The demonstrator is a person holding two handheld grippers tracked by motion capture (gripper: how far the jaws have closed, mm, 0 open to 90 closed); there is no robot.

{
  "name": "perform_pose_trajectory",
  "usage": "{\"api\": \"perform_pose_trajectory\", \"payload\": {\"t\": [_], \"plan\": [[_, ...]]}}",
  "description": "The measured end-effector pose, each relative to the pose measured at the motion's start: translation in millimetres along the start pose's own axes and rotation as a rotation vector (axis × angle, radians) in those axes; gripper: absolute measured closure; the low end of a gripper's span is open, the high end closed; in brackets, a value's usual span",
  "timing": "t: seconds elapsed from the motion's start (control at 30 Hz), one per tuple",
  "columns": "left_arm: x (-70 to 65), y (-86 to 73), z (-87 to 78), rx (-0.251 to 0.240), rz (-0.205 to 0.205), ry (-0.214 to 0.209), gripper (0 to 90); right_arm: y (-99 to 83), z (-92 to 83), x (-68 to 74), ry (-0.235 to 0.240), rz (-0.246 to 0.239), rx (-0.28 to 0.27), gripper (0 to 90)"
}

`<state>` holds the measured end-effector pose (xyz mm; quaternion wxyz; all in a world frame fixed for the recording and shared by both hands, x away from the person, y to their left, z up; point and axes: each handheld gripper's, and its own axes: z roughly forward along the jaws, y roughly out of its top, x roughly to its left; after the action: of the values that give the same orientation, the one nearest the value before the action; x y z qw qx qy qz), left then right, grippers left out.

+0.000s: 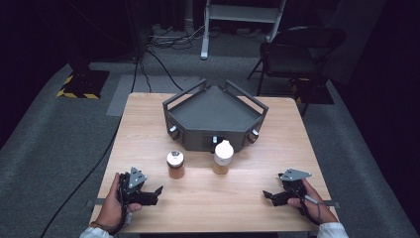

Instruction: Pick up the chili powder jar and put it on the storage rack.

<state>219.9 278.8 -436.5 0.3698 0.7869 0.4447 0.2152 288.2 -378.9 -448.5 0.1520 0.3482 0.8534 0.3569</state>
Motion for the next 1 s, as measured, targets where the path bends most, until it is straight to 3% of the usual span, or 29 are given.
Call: {"api": "perform_pose_trajectory", "payload": {"t": [0.57, 1.0], "plan": [[-7.7, 6.5, -1.9, -0.025, 0.000, 0.025, 1.3, 0.0, 0.0, -0.2, 0.001, -0.001, 0.000, 0.0], [-12.6, 22.3, 10.4, -0.016, 0.025, 0.018, 1.4, 0.1, 0.1, -0.3, 0.001, -0.001, 0.000, 0.0]]}}
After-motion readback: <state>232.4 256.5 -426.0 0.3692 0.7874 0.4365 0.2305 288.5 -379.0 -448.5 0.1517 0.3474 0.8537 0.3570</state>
